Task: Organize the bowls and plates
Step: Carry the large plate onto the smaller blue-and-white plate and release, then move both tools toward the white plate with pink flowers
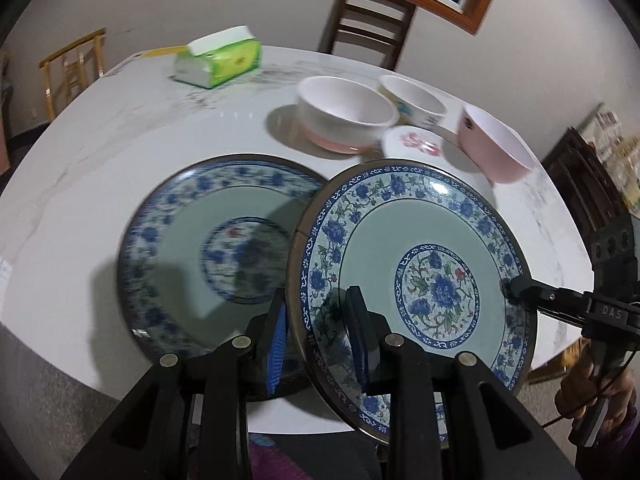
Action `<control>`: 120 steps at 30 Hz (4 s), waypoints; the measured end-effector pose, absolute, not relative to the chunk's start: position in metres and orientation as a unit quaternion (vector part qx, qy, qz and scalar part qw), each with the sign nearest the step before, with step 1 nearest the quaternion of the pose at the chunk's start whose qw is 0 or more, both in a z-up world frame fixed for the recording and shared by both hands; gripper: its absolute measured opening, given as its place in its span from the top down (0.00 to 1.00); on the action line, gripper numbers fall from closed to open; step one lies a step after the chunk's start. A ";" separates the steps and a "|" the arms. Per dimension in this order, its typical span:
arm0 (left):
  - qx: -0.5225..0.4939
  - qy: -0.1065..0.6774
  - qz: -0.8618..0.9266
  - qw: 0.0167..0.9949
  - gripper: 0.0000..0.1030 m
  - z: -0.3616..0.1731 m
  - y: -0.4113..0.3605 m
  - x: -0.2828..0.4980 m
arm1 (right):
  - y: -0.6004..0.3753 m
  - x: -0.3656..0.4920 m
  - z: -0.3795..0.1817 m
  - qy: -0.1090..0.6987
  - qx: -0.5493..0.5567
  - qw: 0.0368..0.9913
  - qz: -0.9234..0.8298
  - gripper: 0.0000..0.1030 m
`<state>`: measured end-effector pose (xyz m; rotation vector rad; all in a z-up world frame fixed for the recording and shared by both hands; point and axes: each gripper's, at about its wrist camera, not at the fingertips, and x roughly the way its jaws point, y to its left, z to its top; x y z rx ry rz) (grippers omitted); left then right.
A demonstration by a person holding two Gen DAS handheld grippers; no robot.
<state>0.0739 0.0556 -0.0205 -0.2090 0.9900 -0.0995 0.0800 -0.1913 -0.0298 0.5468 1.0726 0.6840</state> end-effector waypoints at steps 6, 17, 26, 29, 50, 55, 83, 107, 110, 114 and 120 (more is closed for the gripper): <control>-0.113 0.469 -0.020 0.876 0.75 -0.022 0.083 0.073 | -0.166 0.093 -0.033 0.503 0.233 0.765 0.327 0.91; -0.129 0.466 0.015 0.875 0.73 -0.028 0.121 0.075 | -0.122 0.116 -0.038 0.518 0.203 0.757 0.342 0.91; -0.138 0.467 0.032 0.873 0.73 -0.033 0.141 0.080 | -0.110 0.116 -0.042 0.525 0.192 0.753 0.347 0.91; -0.136 0.467 0.035 0.873 0.73 -0.033 0.144 0.081 | -0.111 0.116 -0.043 0.527 0.193 0.752 0.345 0.91; -0.129 0.471 0.044 0.872 0.73 -0.039 0.150 0.091 | -0.112 0.114 -0.042 0.537 0.182 0.755 0.330 0.90; -0.128 0.471 0.045 0.872 0.73 -0.041 0.151 0.091 | -0.111 0.114 -0.042 0.538 0.184 0.755 0.327 0.90; -0.086 0.434 0.048 0.895 0.48 -0.016 0.135 0.084 | -0.068 0.109 -0.031 0.511 0.012 0.812 0.283 0.80; -0.073 0.425 -0.059 0.900 0.35 0.003 0.060 0.087 | -0.216 0.056 0.002 0.417 0.107 0.877 0.212 0.74; -0.069 0.427 -0.078 0.898 0.34 0.006 0.041 0.092 | -0.238 0.050 0.001 0.414 0.120 0.883 0.187 0.73; -0.045 0.422 -0.094 0.901 0.32 0.010 0.012 0.100 | -0.255 0.053 -0.001 0.417 0.139 0.883 0.165 0.71; -0.009 0.413 -0.097 0.906 0.30 0.012 -0.019 0.113 | -0.265 0.057 0.001 0.425 0.145 0.883 0.137 0.57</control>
